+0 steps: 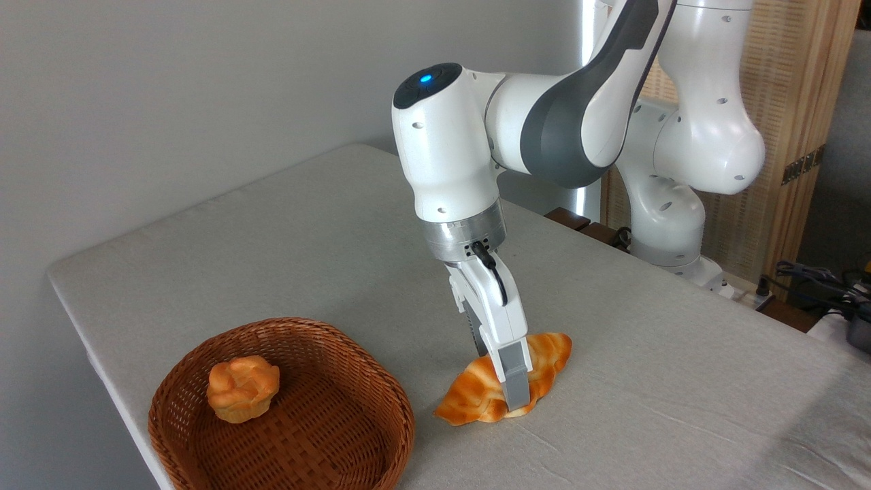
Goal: Put bread into the basket
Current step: 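Lower the gripper onto the braided roll and close on it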
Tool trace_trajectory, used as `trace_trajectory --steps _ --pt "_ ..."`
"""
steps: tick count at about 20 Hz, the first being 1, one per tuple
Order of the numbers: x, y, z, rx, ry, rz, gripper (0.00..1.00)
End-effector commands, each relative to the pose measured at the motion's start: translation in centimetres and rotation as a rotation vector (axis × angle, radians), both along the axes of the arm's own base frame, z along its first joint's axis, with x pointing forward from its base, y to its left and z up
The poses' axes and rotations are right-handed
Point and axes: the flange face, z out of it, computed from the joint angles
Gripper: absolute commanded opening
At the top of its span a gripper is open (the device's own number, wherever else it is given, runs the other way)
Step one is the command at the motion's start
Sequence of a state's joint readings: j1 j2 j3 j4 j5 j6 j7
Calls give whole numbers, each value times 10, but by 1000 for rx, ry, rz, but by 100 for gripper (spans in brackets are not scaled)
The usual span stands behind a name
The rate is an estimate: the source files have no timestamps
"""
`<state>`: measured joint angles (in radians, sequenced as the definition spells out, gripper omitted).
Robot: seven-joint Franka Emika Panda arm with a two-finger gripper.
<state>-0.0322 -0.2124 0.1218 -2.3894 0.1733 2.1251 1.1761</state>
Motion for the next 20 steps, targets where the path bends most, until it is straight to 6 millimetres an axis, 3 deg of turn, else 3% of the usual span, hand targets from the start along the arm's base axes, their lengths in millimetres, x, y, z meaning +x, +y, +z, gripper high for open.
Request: trace_trajectory --steps 1,15,17,20 --pt "-7 2 -1 -1 24 -37 18" --pt "-5 3 5 -1 8 -33 20" --pt "1 3 22 -5 -10 -9 20" --pt "14 0 71 12 -8 64 18"
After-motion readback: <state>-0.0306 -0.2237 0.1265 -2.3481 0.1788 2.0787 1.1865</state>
